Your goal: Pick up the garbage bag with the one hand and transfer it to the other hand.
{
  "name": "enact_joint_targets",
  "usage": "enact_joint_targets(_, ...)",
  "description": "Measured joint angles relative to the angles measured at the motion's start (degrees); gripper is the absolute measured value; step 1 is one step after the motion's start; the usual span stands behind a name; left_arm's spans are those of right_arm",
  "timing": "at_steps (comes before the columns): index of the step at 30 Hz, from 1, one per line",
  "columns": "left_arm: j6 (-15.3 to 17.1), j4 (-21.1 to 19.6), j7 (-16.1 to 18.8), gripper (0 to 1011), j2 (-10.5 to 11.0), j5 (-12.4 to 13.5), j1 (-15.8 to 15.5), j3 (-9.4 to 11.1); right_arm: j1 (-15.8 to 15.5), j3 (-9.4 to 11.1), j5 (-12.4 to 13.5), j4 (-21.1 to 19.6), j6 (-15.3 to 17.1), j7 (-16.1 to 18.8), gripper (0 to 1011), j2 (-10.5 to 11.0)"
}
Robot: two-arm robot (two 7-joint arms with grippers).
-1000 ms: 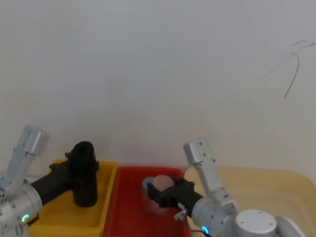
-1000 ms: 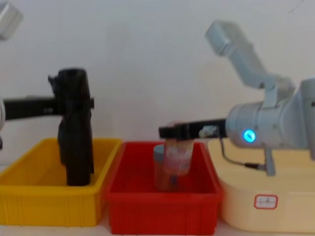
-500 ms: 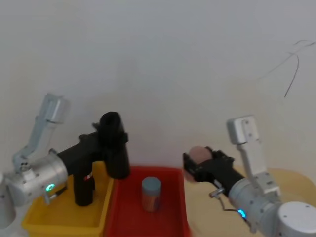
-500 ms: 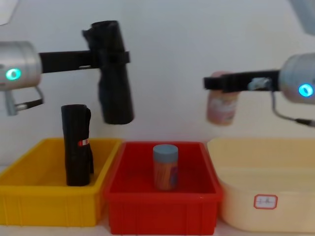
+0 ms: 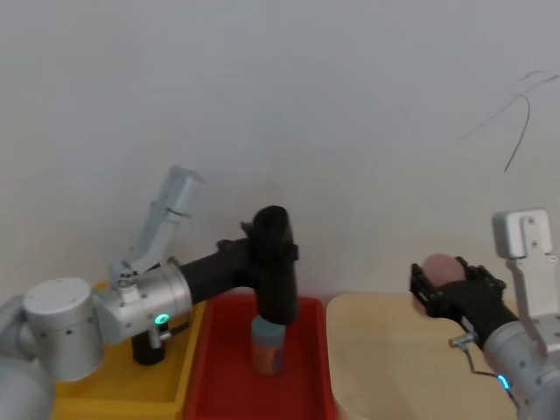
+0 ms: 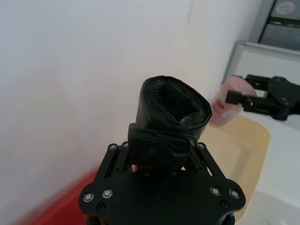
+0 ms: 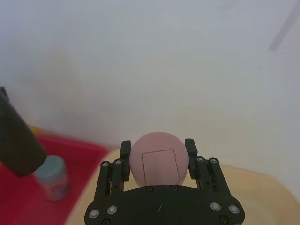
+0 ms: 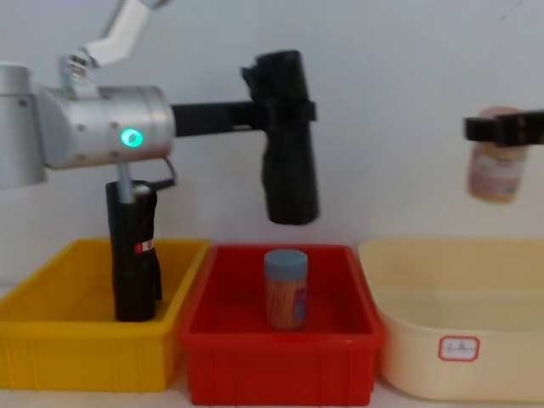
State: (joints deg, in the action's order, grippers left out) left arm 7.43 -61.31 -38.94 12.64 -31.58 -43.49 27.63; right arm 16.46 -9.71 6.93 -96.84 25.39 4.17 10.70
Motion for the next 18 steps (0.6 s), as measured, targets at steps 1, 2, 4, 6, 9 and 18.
enact_joint_targets(1, -0.3, 1.6, -0.5, 407, -0.7, 0.1, -0.8, 0.5, -0.2, 0.4, 0.0, 0.1, 0.0, -0.2, 664, 0.0)
enact_joint_targets(2, -0.9, 3.7, -1.6, 407, -1.7, 0.2, -1.8, 1.1, -0.4, 0.7, -0.1, 0.2, -0.1, -0.5, 664, 0.1)
enact_joint_targets(4, -1.6, 6.7, -2.6, 407, -2.9, 0.4, -3.2, 1.9, -0.8, 1.9, -0.1, 1.0, -0.3, -1.2, 664, 0.1)
enact_joint_targets(6, -2.9, 10.8, -4.1, 407, -4.6, 0.6, -5.0, 2.7, -1.0, 2.9, -0.1, 2.2, -0.5, -1.7, 664, 0.1)
enact_joint_targets(9, -4.6, 17.1, -5.9, 407, -7.1, 0.7, -7.7, 3.6, -0.9, 4.2, 0.1, 4.3, -0.9, -2.1, 664, -0.1)
enact_joint_targets(18, -11.5, 36.6, -11.4, 407, -14.4, -1.9, -16.3, 7.0, 0.4, 5.9, 0.8, 9.1, -1.5, -2.2, 664, -0.5)
